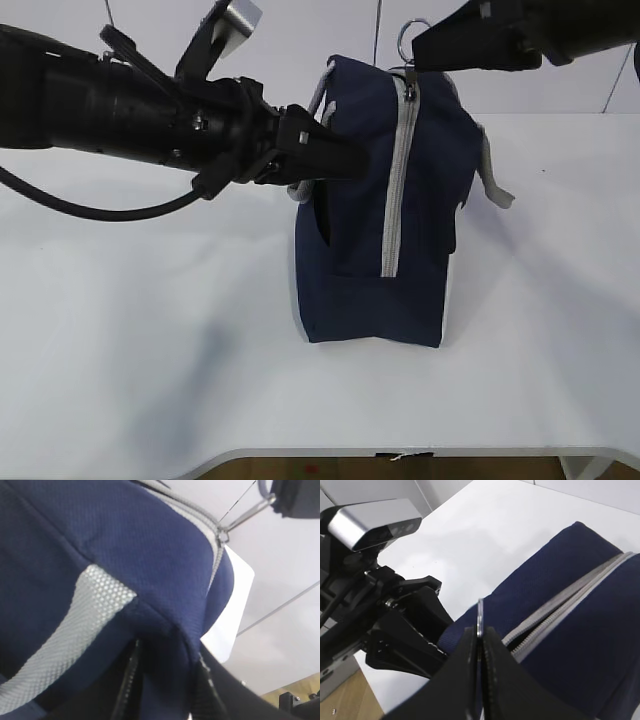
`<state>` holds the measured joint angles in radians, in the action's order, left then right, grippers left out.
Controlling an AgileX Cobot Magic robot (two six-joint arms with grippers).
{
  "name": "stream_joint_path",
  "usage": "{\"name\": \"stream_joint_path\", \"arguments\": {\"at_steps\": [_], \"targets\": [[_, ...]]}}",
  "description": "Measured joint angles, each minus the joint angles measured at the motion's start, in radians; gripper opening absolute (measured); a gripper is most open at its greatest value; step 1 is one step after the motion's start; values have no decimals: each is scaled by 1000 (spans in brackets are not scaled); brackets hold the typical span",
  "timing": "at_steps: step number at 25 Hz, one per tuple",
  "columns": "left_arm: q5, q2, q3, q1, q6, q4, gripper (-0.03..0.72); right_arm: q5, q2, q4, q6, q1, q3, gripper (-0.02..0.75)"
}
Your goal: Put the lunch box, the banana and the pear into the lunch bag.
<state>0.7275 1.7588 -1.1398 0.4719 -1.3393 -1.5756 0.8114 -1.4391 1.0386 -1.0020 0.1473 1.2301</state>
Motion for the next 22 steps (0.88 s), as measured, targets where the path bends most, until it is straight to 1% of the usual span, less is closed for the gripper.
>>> {"name": "stream_joint_path", "arguments": {"at_steps": [4, 9, 15, 22], "targets": [[-2, 0, 0, 2, -2, -2, 202, 0, -21, 38, 0, 0, 0, 6], [-2, 0, 0, 2, -4, -29, 201, 0, -38, 57, 0, 0, 0, 6], [-4, 0, 2, 2, -4, -39, 195, -17, -70, 108, 4, 0, 0, 6], [-3, 0, 2, 2, -4, -37, 149, -52, -103, 152, 4, 0, 9, 6]]}}
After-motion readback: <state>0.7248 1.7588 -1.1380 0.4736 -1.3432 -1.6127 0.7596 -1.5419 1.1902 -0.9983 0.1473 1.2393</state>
